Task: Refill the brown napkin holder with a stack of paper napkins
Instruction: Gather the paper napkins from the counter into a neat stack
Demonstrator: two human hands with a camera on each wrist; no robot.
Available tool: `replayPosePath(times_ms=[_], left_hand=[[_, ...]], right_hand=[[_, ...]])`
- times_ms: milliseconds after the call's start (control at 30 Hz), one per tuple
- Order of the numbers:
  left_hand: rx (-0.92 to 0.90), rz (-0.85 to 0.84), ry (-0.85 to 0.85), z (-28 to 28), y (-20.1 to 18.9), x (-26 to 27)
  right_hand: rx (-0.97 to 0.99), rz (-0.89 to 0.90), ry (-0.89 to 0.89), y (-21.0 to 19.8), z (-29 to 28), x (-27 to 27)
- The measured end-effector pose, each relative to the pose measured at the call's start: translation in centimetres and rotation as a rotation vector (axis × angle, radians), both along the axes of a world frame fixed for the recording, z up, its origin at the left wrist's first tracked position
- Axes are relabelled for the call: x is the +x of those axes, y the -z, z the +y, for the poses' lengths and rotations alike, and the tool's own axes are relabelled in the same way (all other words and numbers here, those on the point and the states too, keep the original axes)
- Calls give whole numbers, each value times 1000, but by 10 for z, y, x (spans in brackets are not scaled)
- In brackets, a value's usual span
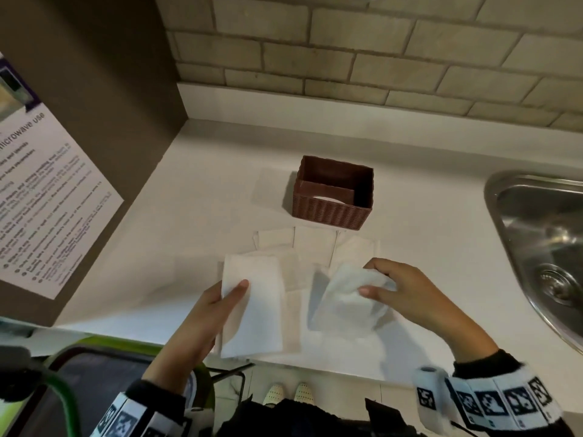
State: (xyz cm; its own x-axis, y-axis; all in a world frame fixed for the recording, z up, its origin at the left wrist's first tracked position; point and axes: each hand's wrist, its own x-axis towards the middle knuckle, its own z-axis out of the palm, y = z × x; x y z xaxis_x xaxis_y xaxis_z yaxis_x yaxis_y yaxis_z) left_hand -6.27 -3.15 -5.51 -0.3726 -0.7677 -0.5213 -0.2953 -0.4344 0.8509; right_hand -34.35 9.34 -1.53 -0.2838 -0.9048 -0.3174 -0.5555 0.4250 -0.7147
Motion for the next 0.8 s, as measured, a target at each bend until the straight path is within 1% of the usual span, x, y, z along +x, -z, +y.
replayPosePath(times_ms=[33, 100, 167, 200, 233, 367, 433, 500, 567, 633, 700, 733, 800], left_hand=[[2, 7, 12, 0, 0, -3], [17, 6, 54, 0, 1, -8], [41, 12, 92, 0, 1, -12], [51, 19, 109, 1, -1, -13], [60, 19, 126, 0, 0, -15], [54, 9, 188, 1, -6, -19], [145, 103, 148, 1, -7, -17], [180, 160, 108, 0, -7, -10], [110, 148, 130, 1, -5, -3], [-14, 54, 127, 3, -1, 5], [-45, 15, 46, 3, 2, 17], [-32, 11, -5, 2, 2, 24], [-4, 23, -111, 0, 4, 40]], right_hand=[[-11, -69, -65, -16, 1, 1], [-21, -272, -157, -43, -2, 6], [-16, -445, -174, -56, -12, 16], [-9, -474, -177, -57, -20, 23], [-6, -466, -189, -56, -29, 32], [-5, -262, -201, -28, -64, 69], [1, -159, -201, -12, -76, 82], [24, -94, -202, -1, -81, 93], [36, -49, -211, 7, -84, 102], [13, 14, -173, 12, -89, 105], [-10, 133, -75, 18, -101, 101], [20, 215, -40, 23, -108, 98], [158, 388, -34, 34, -121, 92]])
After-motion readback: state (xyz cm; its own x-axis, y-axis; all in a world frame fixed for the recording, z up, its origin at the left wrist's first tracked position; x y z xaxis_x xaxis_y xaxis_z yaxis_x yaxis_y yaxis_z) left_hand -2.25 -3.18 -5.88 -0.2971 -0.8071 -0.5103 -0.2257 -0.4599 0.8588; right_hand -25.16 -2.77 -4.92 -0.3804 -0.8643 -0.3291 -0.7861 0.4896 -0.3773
